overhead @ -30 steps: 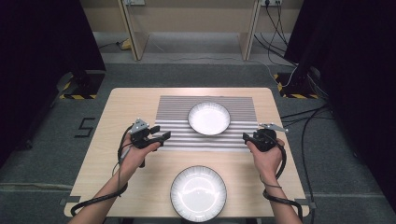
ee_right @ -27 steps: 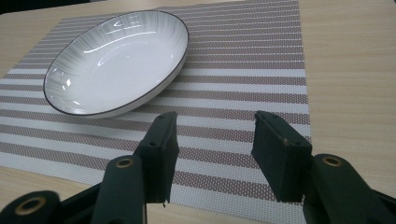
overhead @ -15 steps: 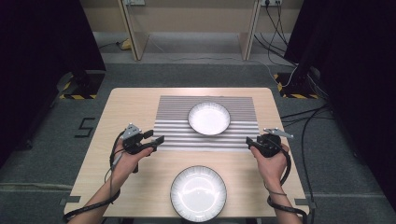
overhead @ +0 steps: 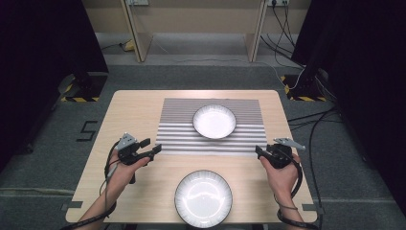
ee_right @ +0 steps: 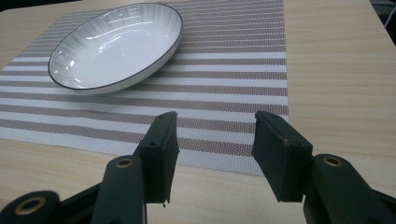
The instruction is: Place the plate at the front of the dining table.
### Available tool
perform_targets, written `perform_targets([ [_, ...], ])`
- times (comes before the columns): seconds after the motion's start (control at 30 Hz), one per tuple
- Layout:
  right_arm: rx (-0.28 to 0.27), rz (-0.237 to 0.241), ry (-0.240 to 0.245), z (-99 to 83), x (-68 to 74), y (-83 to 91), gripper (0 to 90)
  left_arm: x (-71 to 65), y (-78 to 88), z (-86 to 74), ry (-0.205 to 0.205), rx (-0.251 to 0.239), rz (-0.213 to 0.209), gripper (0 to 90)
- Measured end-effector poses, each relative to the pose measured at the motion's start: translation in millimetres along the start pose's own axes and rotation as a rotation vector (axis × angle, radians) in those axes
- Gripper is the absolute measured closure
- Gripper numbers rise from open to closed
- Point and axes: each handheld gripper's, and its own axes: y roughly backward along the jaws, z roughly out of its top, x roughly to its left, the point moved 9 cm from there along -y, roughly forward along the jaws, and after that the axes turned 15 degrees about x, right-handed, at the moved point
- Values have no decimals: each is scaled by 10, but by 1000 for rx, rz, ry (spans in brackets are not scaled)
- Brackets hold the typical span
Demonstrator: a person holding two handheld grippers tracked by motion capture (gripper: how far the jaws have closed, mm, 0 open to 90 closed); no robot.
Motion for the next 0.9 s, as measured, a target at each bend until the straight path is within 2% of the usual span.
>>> perform_targets([
  [0.43,-13,-18,-9,-135,-105,124,502,78,111,-143,13,4,14,389],
  [0.9,-13,-32,-22,-314,-188,223,501,233,269,-316,34,11,46,389],
])
